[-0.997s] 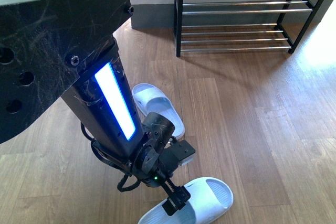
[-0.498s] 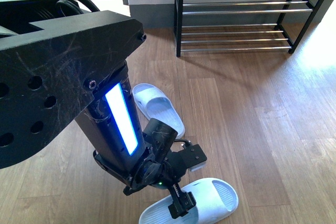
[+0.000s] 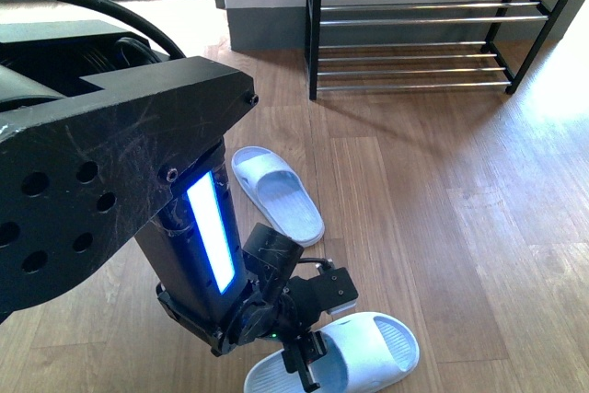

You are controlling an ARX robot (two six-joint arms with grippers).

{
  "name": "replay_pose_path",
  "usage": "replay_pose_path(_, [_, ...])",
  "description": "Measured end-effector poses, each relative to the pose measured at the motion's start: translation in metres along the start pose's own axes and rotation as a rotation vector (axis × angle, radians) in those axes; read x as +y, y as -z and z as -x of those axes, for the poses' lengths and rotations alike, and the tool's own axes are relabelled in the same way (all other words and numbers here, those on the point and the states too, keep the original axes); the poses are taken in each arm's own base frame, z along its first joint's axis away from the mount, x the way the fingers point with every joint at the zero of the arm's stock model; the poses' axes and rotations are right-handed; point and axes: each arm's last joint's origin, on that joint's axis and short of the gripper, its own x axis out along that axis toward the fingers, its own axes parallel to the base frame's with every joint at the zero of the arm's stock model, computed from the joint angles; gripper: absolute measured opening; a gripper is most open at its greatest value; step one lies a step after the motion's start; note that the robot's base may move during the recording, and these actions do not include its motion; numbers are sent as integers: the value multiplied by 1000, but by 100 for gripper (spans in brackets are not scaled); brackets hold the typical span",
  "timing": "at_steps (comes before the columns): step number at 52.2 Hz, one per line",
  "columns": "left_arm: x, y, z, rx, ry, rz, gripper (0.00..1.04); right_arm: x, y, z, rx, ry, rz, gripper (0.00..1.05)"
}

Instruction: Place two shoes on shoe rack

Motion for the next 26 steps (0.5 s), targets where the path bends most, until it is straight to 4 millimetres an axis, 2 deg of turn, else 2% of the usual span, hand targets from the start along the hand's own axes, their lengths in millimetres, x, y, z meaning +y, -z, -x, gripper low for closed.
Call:
replay_pose_path(4, [0, 0, 0, 1, -1, -2, 29, 0, 0, 0, 0, 0, 0, 96])
replay_pose_path(7, [1, 1, 0, 5, -13, -8, 17, 0, 0, 0, 0, 0, 0, 96])
replay_pose_path(12, [3, 2, 1, 9, -24, -6, 3, 0, 0, 0, 0, 0, 0, 96])
replay_pose_path(20, [6, 4, 3, 19, -44, 5, 2, 0, 0, 0, 0, 0, 0, 96])
replay_pose_path(26, [11, 5, 14, 63, -95, 27, 2, 0, 0, 0, 0, 0, 0, 96])
